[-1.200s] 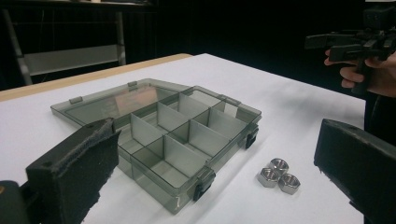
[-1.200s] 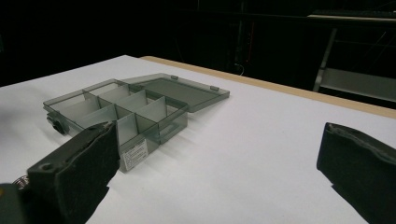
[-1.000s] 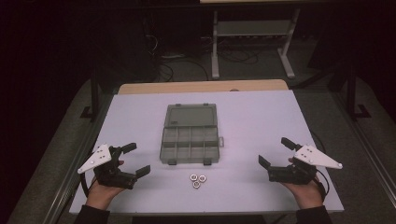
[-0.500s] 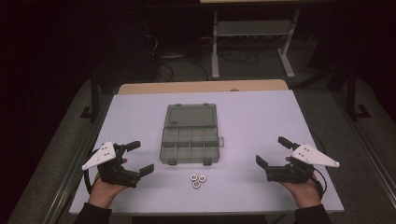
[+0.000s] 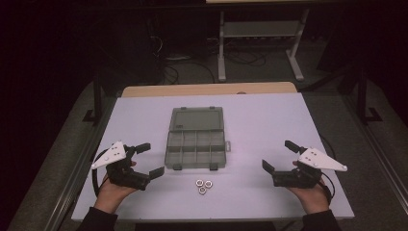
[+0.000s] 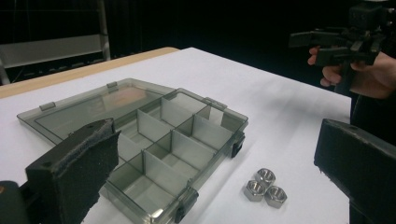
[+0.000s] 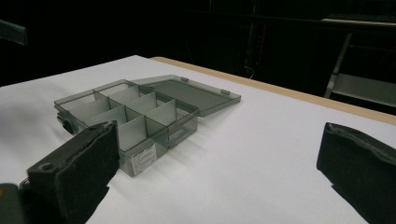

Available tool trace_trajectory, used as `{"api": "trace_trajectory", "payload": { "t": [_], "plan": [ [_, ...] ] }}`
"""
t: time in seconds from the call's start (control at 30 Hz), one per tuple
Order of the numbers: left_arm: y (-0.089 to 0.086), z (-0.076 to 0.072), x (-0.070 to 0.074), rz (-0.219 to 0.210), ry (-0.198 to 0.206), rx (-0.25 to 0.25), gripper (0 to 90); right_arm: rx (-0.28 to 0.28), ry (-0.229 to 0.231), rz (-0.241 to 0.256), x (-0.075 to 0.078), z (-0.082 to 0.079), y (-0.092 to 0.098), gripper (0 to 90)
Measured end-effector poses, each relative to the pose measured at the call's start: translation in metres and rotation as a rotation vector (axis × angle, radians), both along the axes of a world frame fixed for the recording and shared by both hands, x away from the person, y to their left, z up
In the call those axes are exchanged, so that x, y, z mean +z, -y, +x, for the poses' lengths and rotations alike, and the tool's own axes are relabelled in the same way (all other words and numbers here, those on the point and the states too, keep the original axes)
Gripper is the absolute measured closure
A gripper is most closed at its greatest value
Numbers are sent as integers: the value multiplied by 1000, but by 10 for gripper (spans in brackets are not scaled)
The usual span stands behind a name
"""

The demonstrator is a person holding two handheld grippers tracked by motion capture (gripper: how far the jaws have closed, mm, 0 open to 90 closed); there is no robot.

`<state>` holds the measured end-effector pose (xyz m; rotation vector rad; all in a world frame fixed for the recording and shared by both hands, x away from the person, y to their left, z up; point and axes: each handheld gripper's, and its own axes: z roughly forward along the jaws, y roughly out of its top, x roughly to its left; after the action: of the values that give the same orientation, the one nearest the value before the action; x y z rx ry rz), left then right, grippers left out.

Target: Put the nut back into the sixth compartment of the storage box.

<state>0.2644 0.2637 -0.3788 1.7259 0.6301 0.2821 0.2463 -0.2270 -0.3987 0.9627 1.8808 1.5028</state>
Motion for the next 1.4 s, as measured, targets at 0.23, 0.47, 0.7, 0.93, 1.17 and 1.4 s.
{"api": "trace_trajectory", "payload": {
  "t": [0.23,0.47,0.7,0.93,1.17,1.4],
  "plan": [
    [5,4,5,-25,10,0,0,6,1,-6,0,0,-1,0],
    [12,9,7,-19,2,-20,0,9,-2,-8,0,0,-2,0],
    [22,13,8,-13,2,-28,0,9,-2,-5,0,1,-2,0],
    [31,17,10,3,5,-38,0,11,1,-2,0,1,-3,0],
    [44,21,10,8,8,-58,0,11,-1,-2,0,1,-3,0],
    [57,22,11,29,30,-85,0,13,-6,3,0,1,-4,0]
  ]
}}
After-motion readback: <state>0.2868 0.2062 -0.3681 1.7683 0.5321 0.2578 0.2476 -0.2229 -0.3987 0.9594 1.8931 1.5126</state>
